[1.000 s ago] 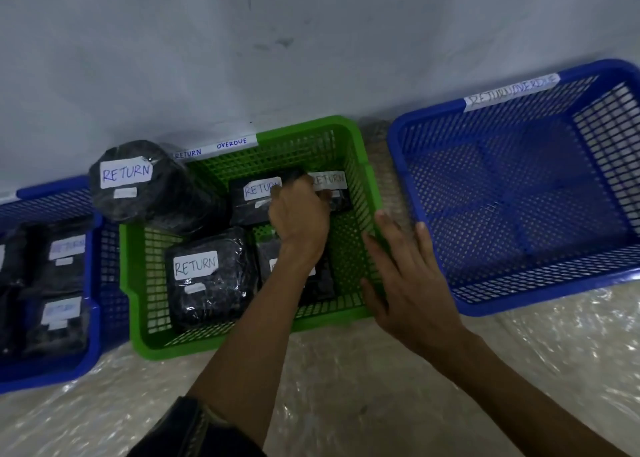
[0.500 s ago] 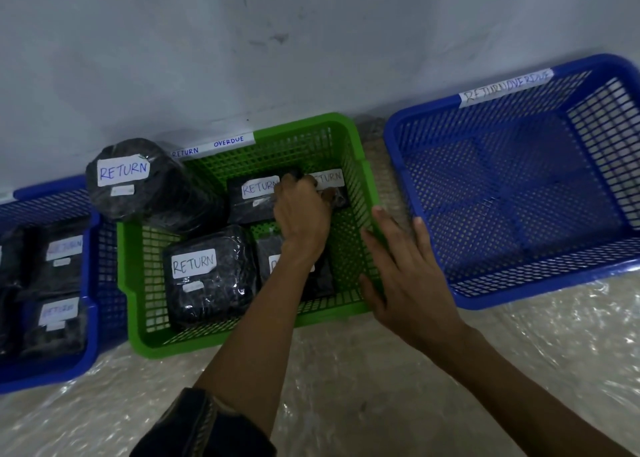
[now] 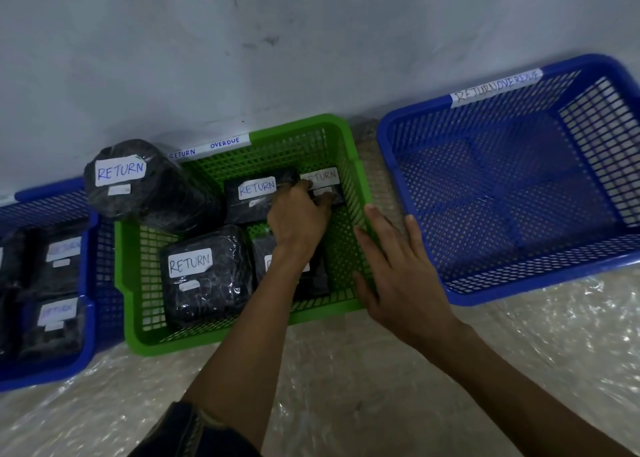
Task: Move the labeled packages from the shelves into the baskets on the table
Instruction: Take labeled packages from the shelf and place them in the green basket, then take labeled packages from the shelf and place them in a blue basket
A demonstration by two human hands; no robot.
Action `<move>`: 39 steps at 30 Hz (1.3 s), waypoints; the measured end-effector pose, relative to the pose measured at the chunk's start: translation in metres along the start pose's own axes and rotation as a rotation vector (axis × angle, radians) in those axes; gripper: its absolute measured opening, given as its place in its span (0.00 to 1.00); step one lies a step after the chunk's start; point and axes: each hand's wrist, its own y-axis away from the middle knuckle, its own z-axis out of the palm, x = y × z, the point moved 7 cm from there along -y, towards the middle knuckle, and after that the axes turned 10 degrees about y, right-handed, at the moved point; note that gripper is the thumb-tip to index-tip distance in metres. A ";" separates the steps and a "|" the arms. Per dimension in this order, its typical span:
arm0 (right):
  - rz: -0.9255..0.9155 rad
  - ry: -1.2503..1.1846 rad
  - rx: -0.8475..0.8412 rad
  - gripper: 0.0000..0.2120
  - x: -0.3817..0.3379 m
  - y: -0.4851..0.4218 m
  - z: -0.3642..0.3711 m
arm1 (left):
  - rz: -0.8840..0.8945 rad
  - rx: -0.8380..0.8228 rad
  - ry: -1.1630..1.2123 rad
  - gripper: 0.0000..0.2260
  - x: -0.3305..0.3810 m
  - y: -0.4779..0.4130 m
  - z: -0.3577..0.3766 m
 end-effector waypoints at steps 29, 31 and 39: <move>-0.139 -0.285 0.094 0.27 -0.076 0.128 -0.108 | 0.184 0.116 0.475 0.07 -0.051 0.278 -0.189; -0.139 -0.320 0.135 0.28 -0.100 0.162 -0.122 | 0.193 0.130 0.506 0.07 -0.067 0.317 -0.206; -0.198 -0.394 0.089 0.29 -0.204 0.303 -0.157 | 0.201 0.193 0.540 0.08 -0.148 0.480 -0.276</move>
